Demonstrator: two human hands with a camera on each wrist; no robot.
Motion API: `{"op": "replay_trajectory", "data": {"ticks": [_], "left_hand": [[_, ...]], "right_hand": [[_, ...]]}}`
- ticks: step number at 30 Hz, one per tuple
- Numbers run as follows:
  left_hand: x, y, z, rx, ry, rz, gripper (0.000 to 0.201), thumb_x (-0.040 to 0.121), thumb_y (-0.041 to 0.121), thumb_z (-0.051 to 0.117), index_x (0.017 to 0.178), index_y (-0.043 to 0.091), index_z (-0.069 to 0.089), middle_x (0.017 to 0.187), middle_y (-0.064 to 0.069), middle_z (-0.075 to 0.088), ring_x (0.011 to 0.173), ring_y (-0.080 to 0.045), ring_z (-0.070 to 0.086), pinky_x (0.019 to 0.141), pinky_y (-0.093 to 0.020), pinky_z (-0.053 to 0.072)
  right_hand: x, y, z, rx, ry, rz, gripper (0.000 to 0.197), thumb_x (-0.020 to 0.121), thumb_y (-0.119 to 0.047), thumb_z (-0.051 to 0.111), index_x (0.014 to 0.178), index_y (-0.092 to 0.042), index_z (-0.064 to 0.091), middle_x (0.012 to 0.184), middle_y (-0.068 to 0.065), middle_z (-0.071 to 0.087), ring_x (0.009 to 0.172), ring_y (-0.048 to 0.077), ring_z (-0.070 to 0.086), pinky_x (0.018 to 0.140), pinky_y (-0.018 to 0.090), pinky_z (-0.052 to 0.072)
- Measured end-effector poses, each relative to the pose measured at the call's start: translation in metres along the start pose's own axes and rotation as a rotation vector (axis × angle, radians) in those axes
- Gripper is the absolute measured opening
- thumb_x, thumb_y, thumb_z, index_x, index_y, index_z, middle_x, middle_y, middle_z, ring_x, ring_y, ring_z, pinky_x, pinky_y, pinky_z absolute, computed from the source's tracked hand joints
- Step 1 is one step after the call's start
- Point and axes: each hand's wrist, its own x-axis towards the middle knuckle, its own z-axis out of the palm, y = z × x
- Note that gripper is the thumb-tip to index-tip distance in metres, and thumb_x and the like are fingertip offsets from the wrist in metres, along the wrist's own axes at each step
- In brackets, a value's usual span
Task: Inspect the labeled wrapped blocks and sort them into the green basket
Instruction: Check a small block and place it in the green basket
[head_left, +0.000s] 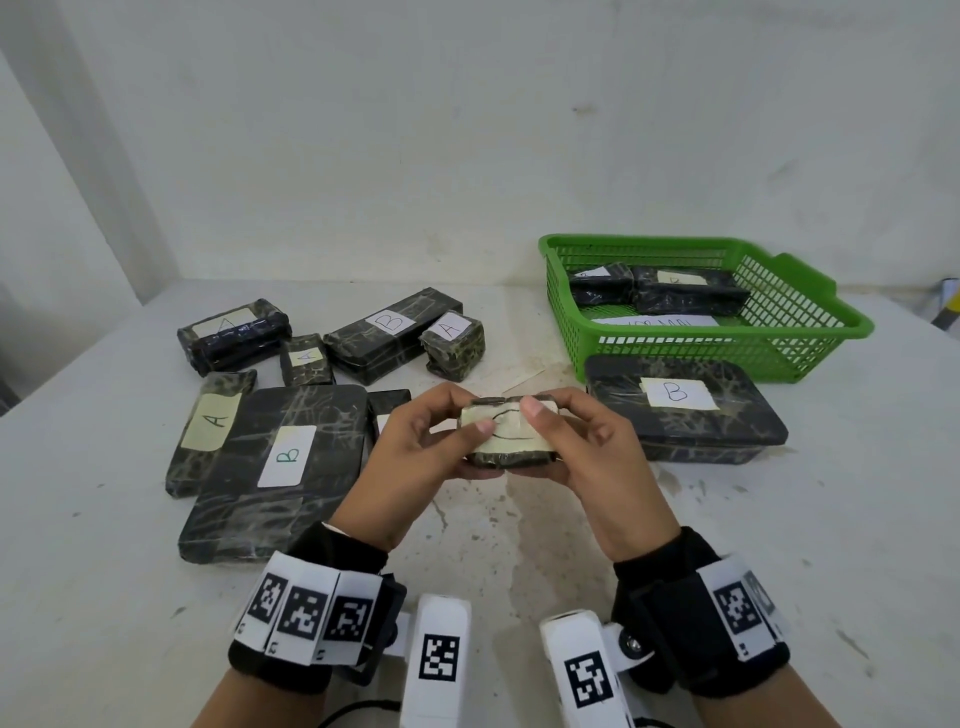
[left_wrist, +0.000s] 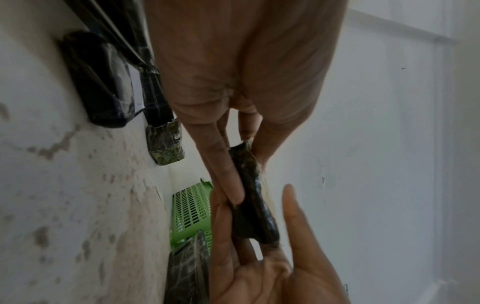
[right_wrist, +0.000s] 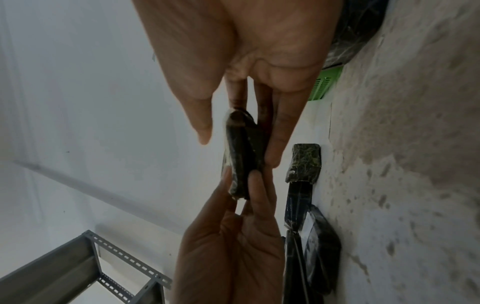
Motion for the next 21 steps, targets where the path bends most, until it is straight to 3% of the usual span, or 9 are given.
{"op": "replay_trajectory", "data": {"ticks": [2,5,10,14,16,21], "left_hand": [[0.0002,-0.0005,-0.0015,0.003,-0.059,-0.014,0.013,0.082,0.011,0.077,0.079,0.020,0.067,0.096,-0.011,0.065,0.082,-0.022,0.069,0.069,-0.029,0.058],[-0.0005,-0.0015,-0.0025,-0.004,-0.103,-0.022,0.019,0.068,0.018,0.080,0.081,0.020,0.067,0.095,-0.010,0.065,0.083,-0.022,0.069,0.071,-0.028,0.057],[0.0005,-0.0028,-0.0056,0.005,-0.027,-0.011,0.023,0.071,0.005,0.076,0.088,0.008,0.061,0.094,-0.012,0.065,0.079,-0.021,0.069,0.070,-0.029,0.058],[0.0000,0.0005,-0.0042,-0.050,-0.066,0.009,0.023,0.065,0.014,0.082,0.083,0.023,0.071,0.094,-0.006,0.068,0.080,-0.019,0.069,0.073,-0.027,0.056],[0.0003,-0.0006,-0.0034,-0.056,-0.068,0.016,0.025,0.066,0.010,0.081,0.080,0.028,0.072,0.095,-0.007,0.068,0.080,-0.019,0.069,0.073,-0.026,0.056],[0.0026,-0.0038,-0.0078,-0.046,0.006,-0.001,0.026,0.070,0.001,0.072,0.093,0.008,0.065,0.096,-0.012,0.067,0.079,-0.020,0.069,0.071,-0.025,0.056]], "right_hand": [[0.0003,-0.0004,-0.0005,-0.005,0.041,-0.036,0.009,0.089,-0.013,0.066,0.093,-0.005,0.069,0.087,0.020,0.073,0.077,0.023,0.072,0.064,0.034,0.059],[0.0002,-0.0007,-0.0011,0.007,0.061,-0.047,0.008,0.090,-0.008,0.065,0.093,-0.002,0.069,0.087,0.024,0.072,0.075,0.024,0.071,0.062,0.035,0.059],[0.0012,-0.0011,-0.0018,0.022,-0.050,0.030,0.032,0.077,-0.026,0.070,0.103,-0.008,0.067,0.091,0.013,0.075,0.084,0.022,0.072,0.073,0.034,0.059],[0.0017,0.0013,-0.0016,0.007,-0.021,-0.005,0.023,0.088,-0.009,0.066,0.110,-0.005,0.064,0.096,0.015,0.075,0.087,0.024,0.073,0.074,0.034,0.060],[0.0013,0.0013,-0.0025,0.003,-0.011,-0.016,0.022,0.090,-0.006,0.065,0.112,-0.004,0.063,0.096,0.016,0.075,0.087,0.024,0.073,0.072,0.033,0.059],[0.0014,-0.0022,-0.0022,0.032,-0.114,0.058,0.037,0.079,-0.017,0.070,0.115,-0.009,0.063,0.100,0.012,0.075,0.092,0.021,0.072,0.082,0.034,0.059]]}}
